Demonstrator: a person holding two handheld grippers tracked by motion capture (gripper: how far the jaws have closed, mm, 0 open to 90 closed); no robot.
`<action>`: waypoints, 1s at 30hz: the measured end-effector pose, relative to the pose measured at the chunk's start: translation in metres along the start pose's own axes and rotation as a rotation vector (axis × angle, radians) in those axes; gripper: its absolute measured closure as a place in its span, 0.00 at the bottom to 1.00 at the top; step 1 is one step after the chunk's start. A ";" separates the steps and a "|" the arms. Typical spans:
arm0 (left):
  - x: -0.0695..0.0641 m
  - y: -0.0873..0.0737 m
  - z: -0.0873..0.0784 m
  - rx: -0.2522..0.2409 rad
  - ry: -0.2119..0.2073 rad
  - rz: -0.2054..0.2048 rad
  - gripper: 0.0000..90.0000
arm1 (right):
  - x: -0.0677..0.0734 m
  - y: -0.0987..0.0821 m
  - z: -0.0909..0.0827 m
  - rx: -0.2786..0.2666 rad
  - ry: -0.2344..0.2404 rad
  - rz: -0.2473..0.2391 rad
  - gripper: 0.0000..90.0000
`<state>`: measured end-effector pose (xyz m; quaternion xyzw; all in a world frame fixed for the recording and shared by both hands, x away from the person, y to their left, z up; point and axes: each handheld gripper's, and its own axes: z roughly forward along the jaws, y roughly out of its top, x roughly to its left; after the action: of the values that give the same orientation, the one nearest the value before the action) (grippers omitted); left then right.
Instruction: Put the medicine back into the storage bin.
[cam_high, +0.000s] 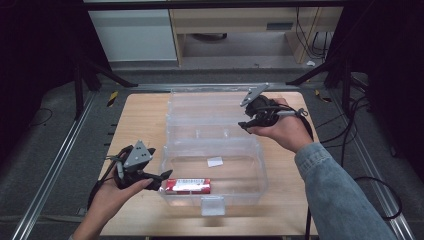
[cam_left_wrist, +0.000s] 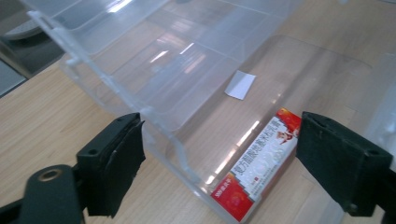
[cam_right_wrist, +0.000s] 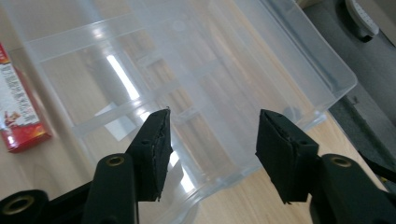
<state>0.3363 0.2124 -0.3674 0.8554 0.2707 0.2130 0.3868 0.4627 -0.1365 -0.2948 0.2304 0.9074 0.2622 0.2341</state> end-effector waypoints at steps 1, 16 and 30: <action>-0.002 0.000 0.001 0.003 -0.005 0.008 0.21 | -0.002 0.001 0.001 0.003 0.001 -0.006 0.53; -0.013 -0.004 0.018 0.034 -0.085 0.012 0.40 | -0.012 0.012 0.026 0.049 0.030 -0.051 0.54; -0.016 -0.010 0.018 0.058 -0.128 0.021 0.41 | -0.016 0.021 0.063 0.155 0.097 -0.058 0.50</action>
<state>0.3310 0.1985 -0.3888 0.8809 0.2424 0.1541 0.3761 0.5160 -0.1060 -0.3253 0.2085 0.9415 0.1953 0.1788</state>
